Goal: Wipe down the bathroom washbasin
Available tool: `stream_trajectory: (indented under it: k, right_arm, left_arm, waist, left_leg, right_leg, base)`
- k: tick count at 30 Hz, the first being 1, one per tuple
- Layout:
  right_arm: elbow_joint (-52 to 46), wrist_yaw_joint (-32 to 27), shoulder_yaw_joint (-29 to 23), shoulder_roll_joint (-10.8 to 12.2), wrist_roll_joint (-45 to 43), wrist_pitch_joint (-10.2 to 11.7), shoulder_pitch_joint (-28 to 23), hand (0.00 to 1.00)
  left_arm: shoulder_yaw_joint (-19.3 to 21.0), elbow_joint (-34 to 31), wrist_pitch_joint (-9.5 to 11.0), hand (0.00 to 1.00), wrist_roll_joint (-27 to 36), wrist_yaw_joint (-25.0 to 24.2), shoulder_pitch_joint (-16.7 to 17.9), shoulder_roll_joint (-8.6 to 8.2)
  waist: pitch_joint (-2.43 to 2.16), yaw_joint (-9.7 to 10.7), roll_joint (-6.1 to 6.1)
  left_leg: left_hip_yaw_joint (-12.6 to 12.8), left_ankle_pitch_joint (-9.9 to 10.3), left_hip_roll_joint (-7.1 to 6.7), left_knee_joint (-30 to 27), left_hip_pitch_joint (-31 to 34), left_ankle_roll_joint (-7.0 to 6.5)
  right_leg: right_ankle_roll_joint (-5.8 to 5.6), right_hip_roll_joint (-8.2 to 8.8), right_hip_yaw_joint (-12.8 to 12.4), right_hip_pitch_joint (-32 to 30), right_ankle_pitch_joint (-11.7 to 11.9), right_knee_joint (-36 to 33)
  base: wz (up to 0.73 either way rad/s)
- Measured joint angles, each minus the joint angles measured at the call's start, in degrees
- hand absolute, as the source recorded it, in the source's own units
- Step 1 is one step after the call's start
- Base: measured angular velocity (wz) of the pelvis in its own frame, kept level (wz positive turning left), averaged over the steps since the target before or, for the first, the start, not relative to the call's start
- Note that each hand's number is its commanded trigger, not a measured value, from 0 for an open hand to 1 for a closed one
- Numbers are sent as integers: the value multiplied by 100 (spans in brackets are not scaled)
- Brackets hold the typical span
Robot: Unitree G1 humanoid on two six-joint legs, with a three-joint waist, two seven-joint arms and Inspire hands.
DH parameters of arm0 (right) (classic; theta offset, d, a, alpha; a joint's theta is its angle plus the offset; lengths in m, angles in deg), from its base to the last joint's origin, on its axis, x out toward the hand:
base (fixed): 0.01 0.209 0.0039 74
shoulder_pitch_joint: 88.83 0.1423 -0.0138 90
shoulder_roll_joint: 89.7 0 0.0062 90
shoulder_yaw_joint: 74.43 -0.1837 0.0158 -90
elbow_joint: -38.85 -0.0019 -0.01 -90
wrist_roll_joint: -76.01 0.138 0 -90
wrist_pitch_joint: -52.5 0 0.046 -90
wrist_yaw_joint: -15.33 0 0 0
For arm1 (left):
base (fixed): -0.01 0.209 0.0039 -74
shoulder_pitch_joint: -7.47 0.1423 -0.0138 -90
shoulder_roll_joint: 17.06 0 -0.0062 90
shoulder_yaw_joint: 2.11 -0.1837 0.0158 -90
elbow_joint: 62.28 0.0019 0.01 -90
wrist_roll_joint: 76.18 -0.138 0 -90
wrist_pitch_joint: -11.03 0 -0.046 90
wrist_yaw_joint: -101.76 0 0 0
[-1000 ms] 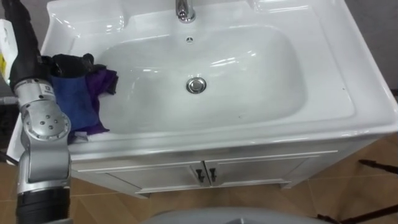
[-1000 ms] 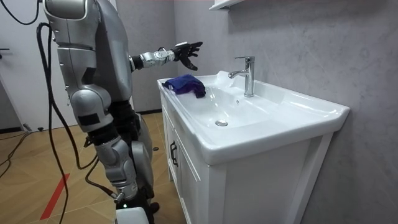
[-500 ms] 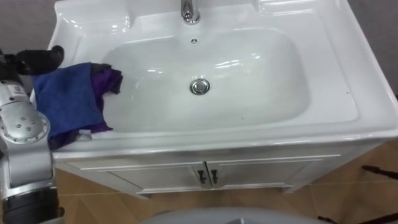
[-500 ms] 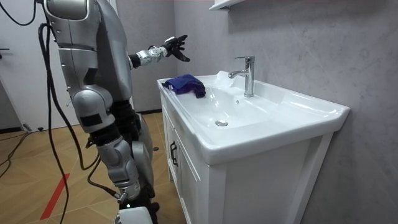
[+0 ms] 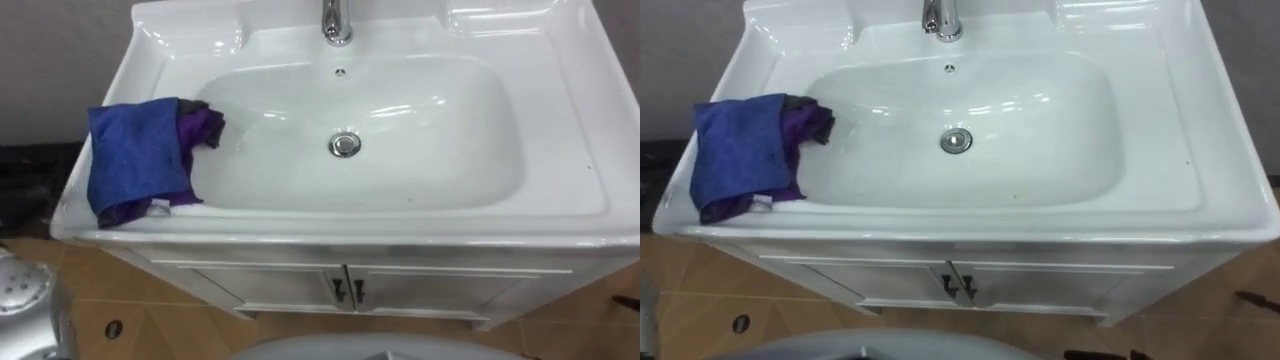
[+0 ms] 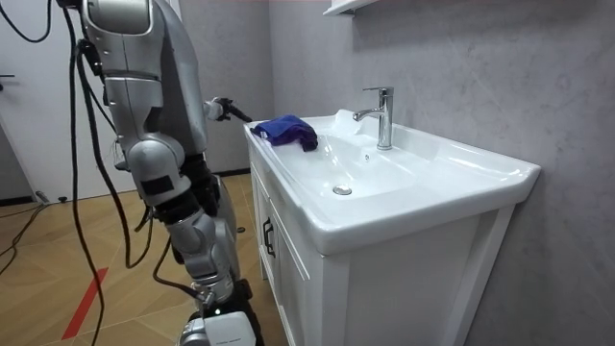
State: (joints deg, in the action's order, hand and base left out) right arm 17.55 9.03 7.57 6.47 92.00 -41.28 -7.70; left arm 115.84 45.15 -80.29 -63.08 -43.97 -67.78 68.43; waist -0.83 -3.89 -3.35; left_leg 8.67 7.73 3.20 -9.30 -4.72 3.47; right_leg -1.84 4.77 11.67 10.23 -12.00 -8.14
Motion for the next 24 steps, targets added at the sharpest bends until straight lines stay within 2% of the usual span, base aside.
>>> stream_trajectory:
  k: [2,3,4,6,8,10,12,13,16,19,24]
  right_arm:
    - [2,2,0,21,-19,-2,-3,0]
    - [-8,6,-7,25,-46,-2,3,0]
    - [-32,-1,-13,16,-47,1,-4,0]
    - [-99,-6,-12,16,-33,1,-26,0]
    - [-122,-13,-10,17,-5,2,-28,0]
    - [-122,-50,-1,39,-22,1,-49,0]
    - [-111,-50,1,40,3,0,-77,0]
    - [-109,-49,4,40,17,-1,-86,0]
    - [42,-52,4,15,21,0,-20,0]
    - [43,-51,4,18,31,2,-47,0]
    - [43,-54,5,16,-7,0,-67,0]
  left_arm:
    - [0,178,178,0,385,94,-12,-83]
    - [-2,295,350,0,447,137,-55,-111]
    - [-1,503,513,0,491,175,-93,-126]
    - [-1,696,680,0,572,252,-118,-157]
    - [-12,1059,658,0,610,370,-93,-167]
    - [-134,1669,623,0,589,455,114,-222]
    - [-152,2127,562,0,539,461,326,-287]
    - [-203,2330,527,0,547,475,485,-330]
    - [-395,2901,504,0,551,503,708,-367]
    - [-528,3395,493,0,556,498,753,-389]
    - [-577,3900,451,0,647,490,804,-423]
  waist:
    - [2,-33,61]
    - [12,-68,85]
    - [14,-90,85]
    - [12,-92,94]
    - [10,-91,94]
    - [9,-95,126]
    - [9,-111,167]
    - [24,-99,198]
    - [26,-108,264]
    - [37,-92,280]
    - [44,-79,212]
  left_leg:
    - [-55,0,-6,0,4,0]
    - [-82,0,-8,-2,-13,0]
    - [-84,0,-9,-3,-35,0]
    - [-81,4,-11,-2,-50,-6]
    - [-78,8,-11,-1,-49,-9]
    - [-69,25,-11,-2,-44,-10]
    - [-81,33,-18,-2,-46,-8]
    - [-96,34,-20,-4,-43,-7]
    - [-147,43,-22,-26,15,-1]
    - [-258,50,-45,-33,41,-4]
    - [-264,55,-61,-26,20,-13]
  right_leg:
    - [-4,1,60,28,-3,7]
    - [-6,0,87,65,-4,27]
    - [-9,5,97,81,-13,37]
    - [-12,14,96,76,-47,20]
    - [-13,15,91,66,-56,9]
    - [-15,16,91,62,-61,14]
    - [-14,18,99,86,-60,2]
    - [-14,18,110,86,-60,-12]
    - [-14,14,171,89,-60,13]
    - [-20,24,267,124,-64,34]
    - [-38,50,260,120,-98,11]
  base:
    - [14]
    - [8]
    - [3]
    - [0]
    - [0]
    - [0]
    - [2]
    - [6]
    - [11]
    - [17]
    - [2]
